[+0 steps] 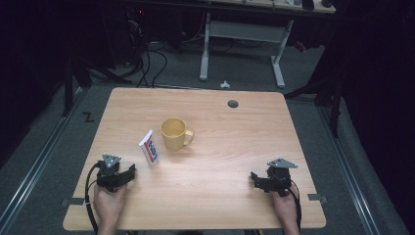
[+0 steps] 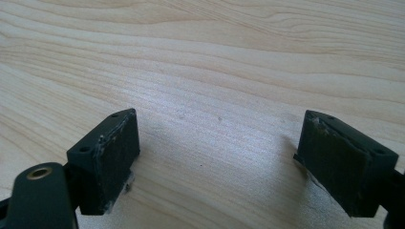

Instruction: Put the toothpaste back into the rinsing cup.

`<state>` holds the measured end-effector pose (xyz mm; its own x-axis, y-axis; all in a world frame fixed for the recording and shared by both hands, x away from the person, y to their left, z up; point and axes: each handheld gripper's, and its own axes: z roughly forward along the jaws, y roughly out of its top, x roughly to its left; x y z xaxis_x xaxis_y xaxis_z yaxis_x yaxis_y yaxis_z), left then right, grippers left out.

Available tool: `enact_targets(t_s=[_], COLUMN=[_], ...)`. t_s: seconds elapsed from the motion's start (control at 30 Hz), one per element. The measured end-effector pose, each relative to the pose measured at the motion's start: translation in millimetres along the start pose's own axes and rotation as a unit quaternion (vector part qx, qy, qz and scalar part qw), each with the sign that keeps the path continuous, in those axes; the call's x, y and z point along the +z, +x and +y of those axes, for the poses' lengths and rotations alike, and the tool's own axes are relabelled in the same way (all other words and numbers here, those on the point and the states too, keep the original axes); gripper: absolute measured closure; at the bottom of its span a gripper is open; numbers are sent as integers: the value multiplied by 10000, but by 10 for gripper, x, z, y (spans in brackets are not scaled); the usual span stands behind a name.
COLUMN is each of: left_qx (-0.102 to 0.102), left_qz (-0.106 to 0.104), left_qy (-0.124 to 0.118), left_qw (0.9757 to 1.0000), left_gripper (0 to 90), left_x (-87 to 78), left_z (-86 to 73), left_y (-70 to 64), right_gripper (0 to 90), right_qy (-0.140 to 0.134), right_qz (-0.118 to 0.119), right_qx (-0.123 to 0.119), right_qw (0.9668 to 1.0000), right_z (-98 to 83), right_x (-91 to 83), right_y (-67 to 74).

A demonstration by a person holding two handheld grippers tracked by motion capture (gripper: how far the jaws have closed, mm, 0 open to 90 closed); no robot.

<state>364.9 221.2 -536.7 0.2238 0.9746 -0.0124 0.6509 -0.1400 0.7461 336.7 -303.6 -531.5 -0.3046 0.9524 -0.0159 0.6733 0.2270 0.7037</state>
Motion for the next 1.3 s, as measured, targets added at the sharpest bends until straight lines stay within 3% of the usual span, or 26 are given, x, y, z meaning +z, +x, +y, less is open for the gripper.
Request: enact_targets(t_s=[0.73, 1.1, 1.3], left_qx=[-23, 52, 111], left_qz=[6, -82, -143], left_qy=[26, 55, 171], left_qw=[10000, 9999, 9997], left_gripper=[307, 250, 266], left_x=[3, 21, 18], left_z=[2, 15, 44], left_y=[-10, -21, -24], right_gripper=[143, 142, 142], right_qy=[5, 2, 3], right_qz=[-8, -6, -7], right_qx=[9, 3, 2], right_qw=[10000, 10000, 10000], right_z=[1, 3, 3], right_x=[0, 2, 2], right_y=[0, 0, 0])
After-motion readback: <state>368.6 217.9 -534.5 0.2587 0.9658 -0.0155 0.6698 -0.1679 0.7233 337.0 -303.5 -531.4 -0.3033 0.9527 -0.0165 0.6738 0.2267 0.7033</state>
